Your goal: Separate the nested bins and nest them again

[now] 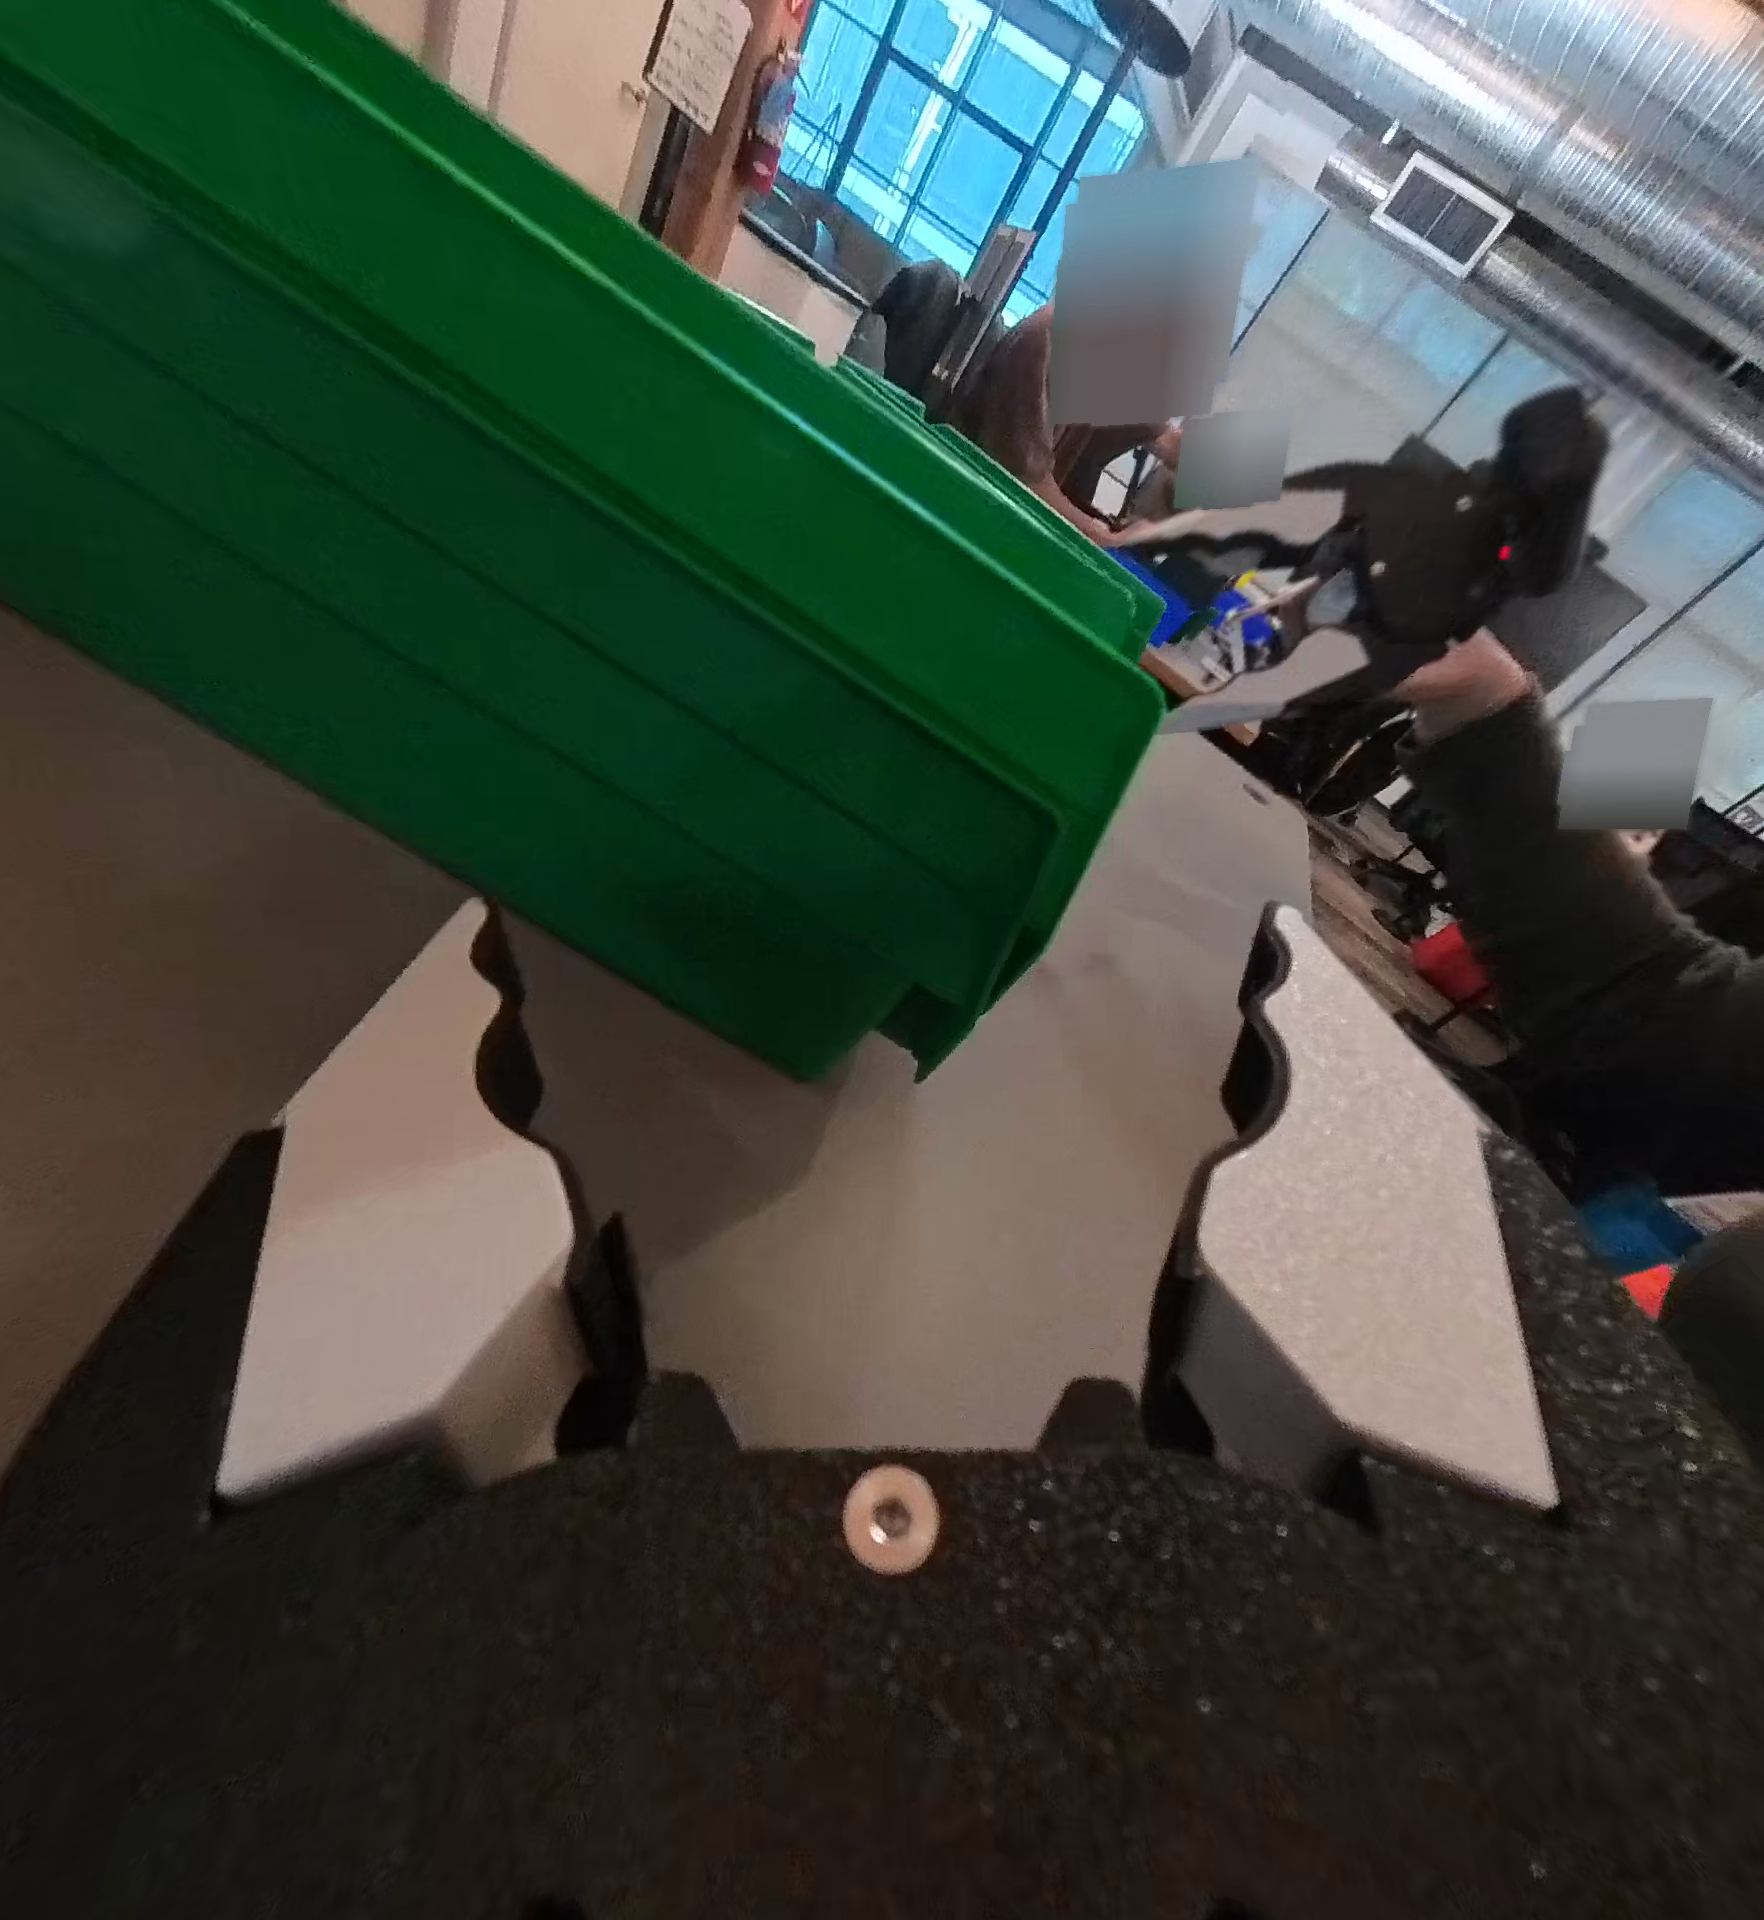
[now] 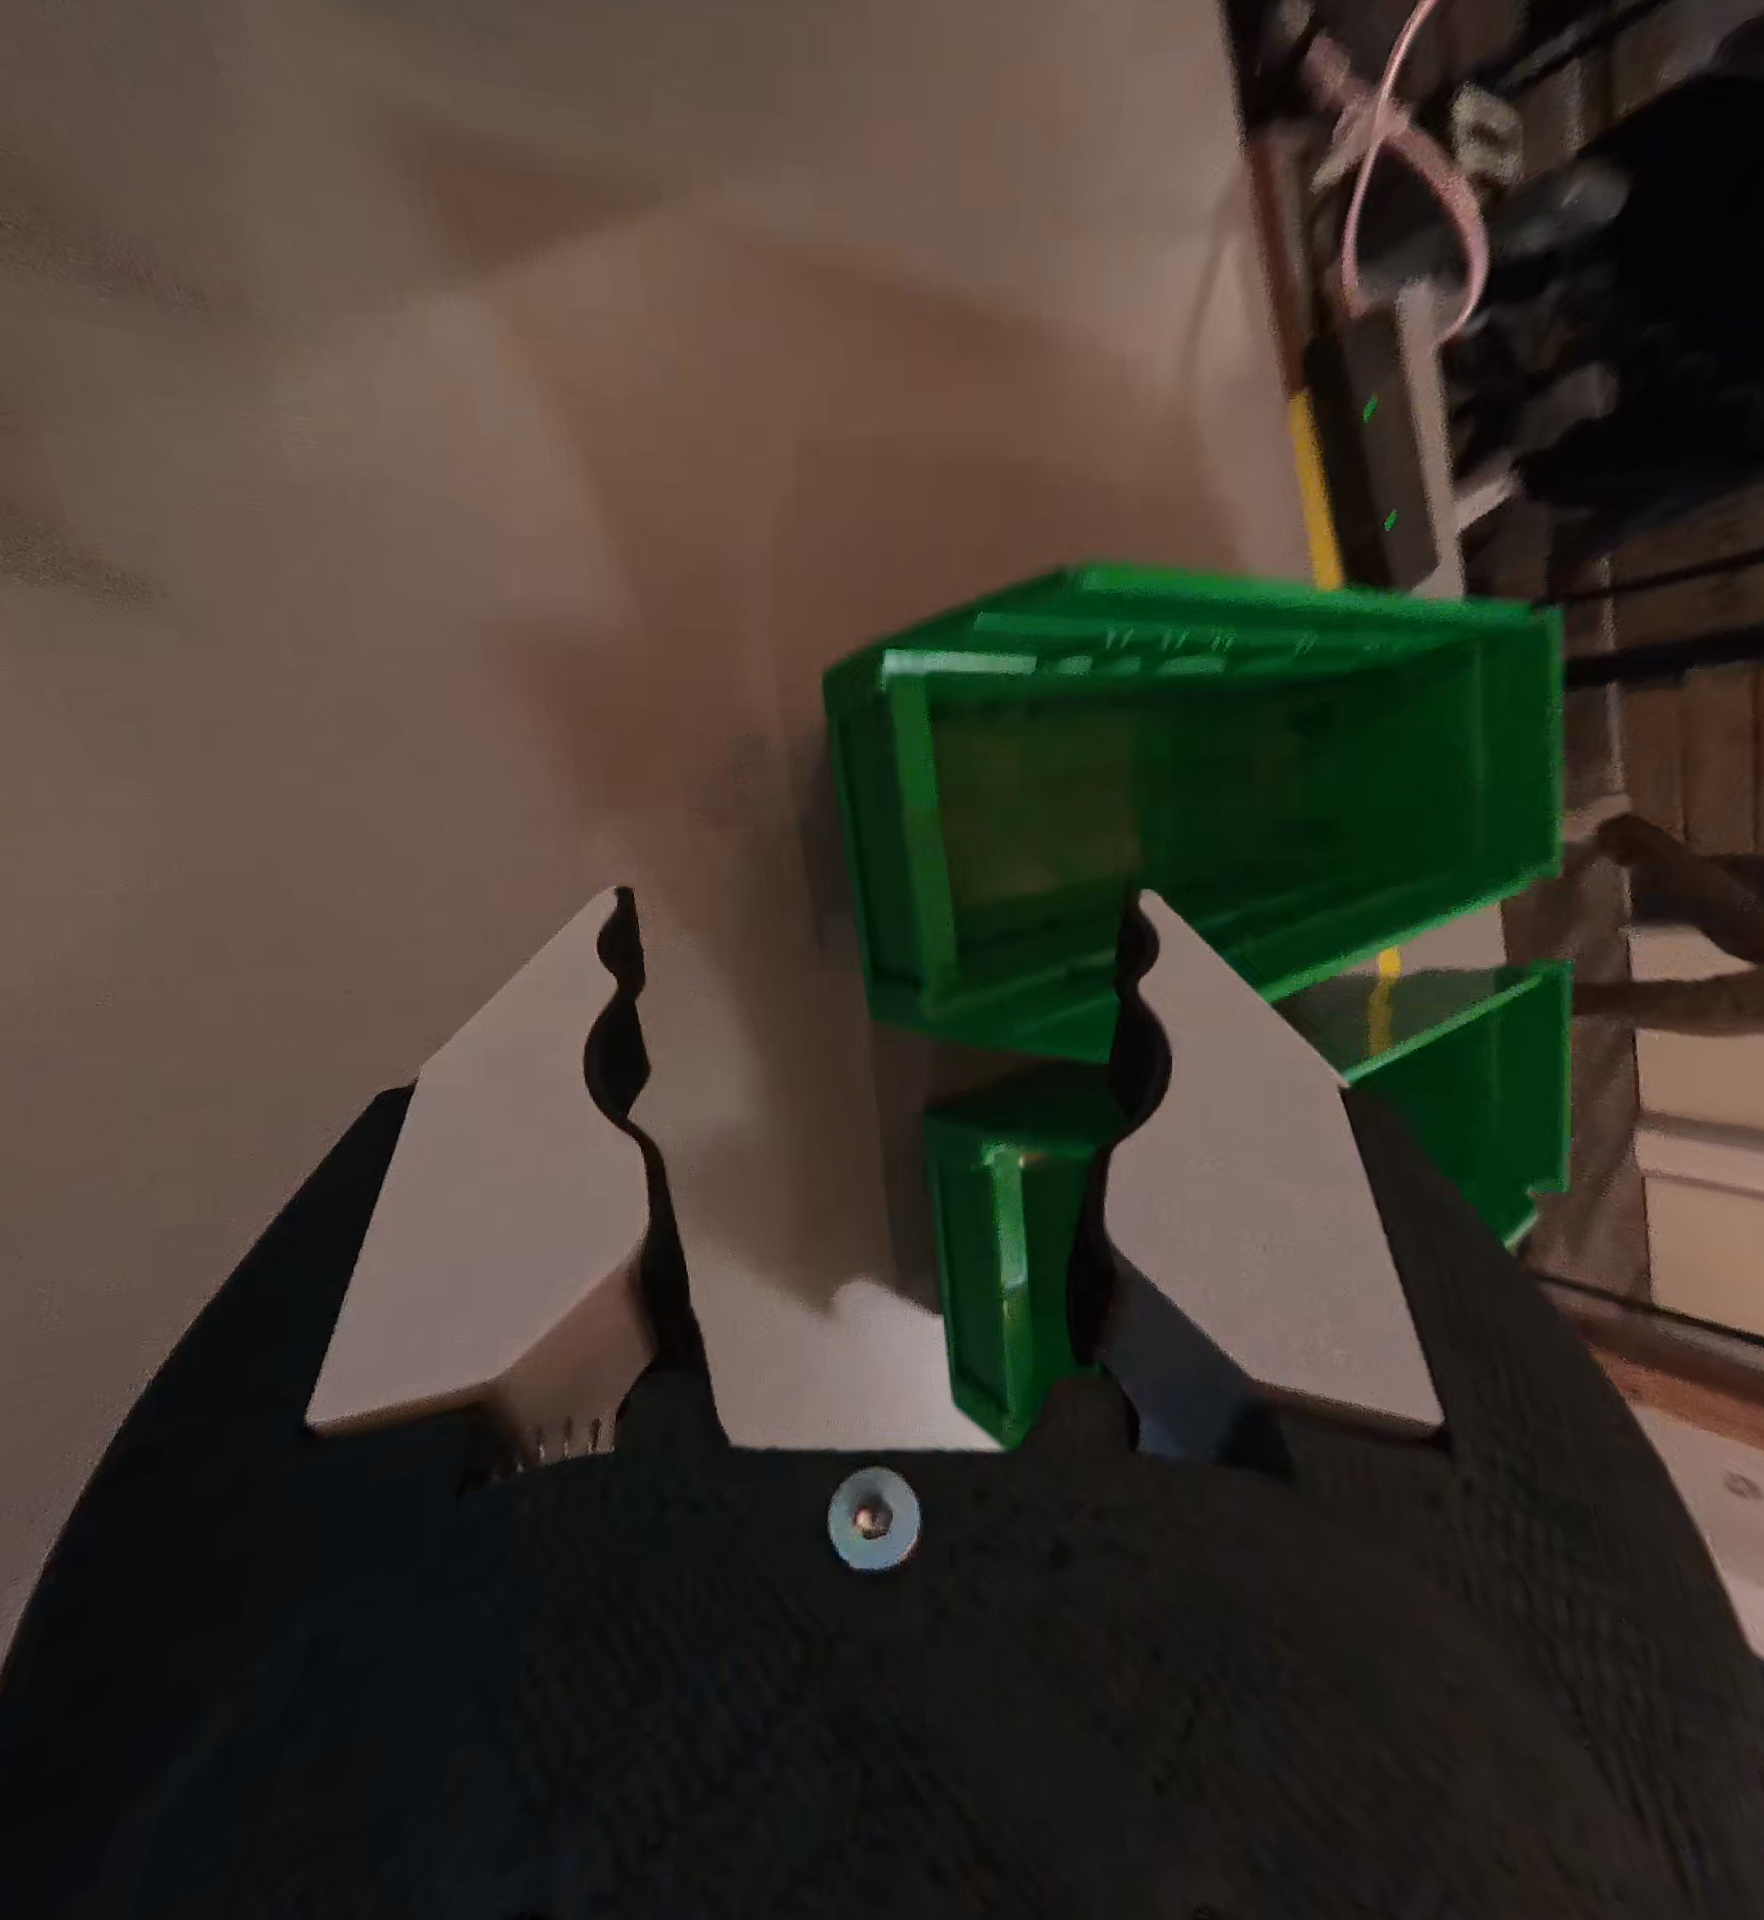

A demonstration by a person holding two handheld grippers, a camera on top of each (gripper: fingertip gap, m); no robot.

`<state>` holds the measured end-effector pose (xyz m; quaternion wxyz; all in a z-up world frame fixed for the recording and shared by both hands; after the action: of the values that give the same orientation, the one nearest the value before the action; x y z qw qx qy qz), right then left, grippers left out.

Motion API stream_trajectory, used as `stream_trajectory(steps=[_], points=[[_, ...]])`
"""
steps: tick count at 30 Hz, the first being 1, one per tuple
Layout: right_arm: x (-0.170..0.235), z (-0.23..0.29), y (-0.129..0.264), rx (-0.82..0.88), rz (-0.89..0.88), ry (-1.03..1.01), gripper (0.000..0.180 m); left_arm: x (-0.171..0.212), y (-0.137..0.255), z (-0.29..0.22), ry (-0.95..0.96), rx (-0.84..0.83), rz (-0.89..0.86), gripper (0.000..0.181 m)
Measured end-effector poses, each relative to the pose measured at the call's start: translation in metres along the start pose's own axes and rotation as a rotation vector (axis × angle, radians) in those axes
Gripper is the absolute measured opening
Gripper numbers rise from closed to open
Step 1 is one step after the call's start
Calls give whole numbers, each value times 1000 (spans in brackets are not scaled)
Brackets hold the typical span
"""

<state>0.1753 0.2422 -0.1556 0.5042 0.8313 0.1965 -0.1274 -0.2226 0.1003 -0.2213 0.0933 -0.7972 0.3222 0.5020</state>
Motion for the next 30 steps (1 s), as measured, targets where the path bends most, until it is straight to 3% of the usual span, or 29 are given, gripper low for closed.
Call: stream_trajectory(steps=[4,8,17,22,30], points=[[19,0,-21,-60,96,-13,86,0,0,-1,27,29,-19,134],[11,-2,-35,-2,119,96,58,2,-3,0,29,26,8,133],[4,-17,-83,-118,356,46,57,3,-4,1,60,56,20,131],[7,-24,-96,-136,415,48,24,3,-5,2,85,73,24,130],[-1,-12,-88,-146,370,91,23,4,-6,3,103,87,38,126]])
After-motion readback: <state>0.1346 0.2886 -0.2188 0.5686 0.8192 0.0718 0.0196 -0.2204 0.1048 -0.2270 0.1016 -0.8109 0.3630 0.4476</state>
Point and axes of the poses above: each gripper's, where its closed fingertips meet, y back along the fingers, x out of its underside, z = x × y across the jaws, the point moved 9 cm from there along y, back along the fingers, and after that the axes turned 9 degrees about -x, right-handed, at the moved point
